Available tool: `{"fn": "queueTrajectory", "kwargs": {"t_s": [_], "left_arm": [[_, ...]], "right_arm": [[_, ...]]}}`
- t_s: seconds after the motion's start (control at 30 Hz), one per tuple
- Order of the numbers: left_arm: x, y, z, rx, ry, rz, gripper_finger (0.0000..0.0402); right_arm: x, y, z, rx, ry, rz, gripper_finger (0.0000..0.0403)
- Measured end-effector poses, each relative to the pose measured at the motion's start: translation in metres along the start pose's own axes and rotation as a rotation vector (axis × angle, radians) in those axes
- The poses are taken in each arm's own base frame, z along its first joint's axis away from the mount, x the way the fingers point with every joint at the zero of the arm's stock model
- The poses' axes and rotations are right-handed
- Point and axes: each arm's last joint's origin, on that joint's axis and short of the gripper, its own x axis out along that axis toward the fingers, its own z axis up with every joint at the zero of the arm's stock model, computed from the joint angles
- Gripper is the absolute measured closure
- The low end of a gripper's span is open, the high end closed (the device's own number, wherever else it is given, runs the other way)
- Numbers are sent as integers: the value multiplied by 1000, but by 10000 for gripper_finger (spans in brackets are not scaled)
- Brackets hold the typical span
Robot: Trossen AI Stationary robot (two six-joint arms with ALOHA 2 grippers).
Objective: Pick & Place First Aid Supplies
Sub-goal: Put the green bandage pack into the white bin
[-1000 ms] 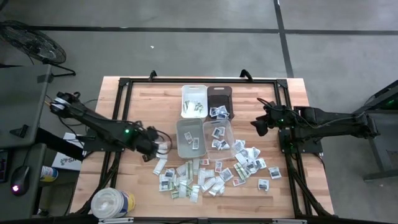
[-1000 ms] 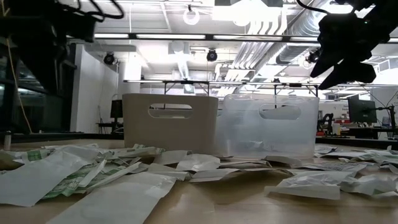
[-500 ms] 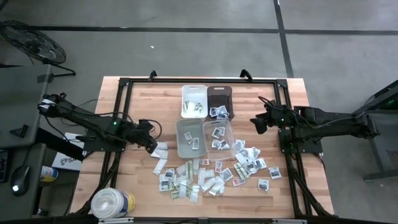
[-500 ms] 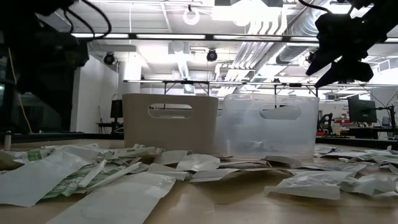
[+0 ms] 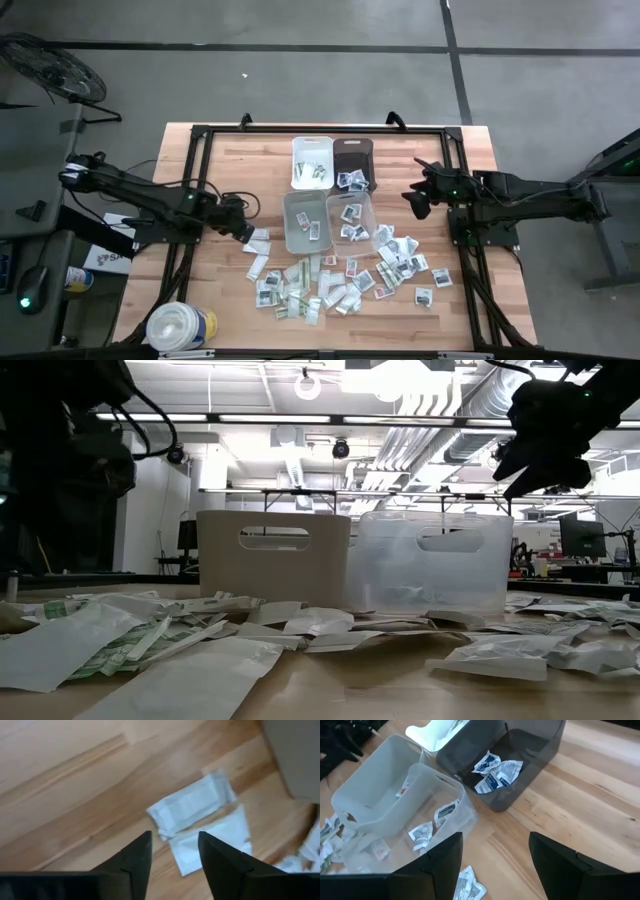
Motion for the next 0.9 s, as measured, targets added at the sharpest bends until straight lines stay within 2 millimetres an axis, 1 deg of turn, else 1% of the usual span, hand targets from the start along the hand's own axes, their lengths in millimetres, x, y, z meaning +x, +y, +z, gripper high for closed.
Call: {"fn": "queueTrajectory", "kwargs": {"t_s": [0.17, 0.3, 0.43, 0.67, 0.77, 0.9], "left_arm": [[6, -3, 6, -45, 24, -14, 193], [16, -6, 10, -100, 69, -5, 185], [29, -10, 12, -132, 90, 7, 190], [46, -13, 11, -197, 143, 73, 205], [53, -13, 10, -215, 166, 103, 216], [58, -11, 8, -240, 188, 139, 240]], "right_arm": [[0, 0, 0, -75, -2, 0, 181], [0, 0, 1, -116, -11, -6, 181], [0, 0, 1, -165, -11, -6, 181], [0, 0, 0, -236, -5, 2, 181], [0, 0, 0, -252, -4, 3, 181], [0, 0, 0, -267, -4, 3, 181]]}}
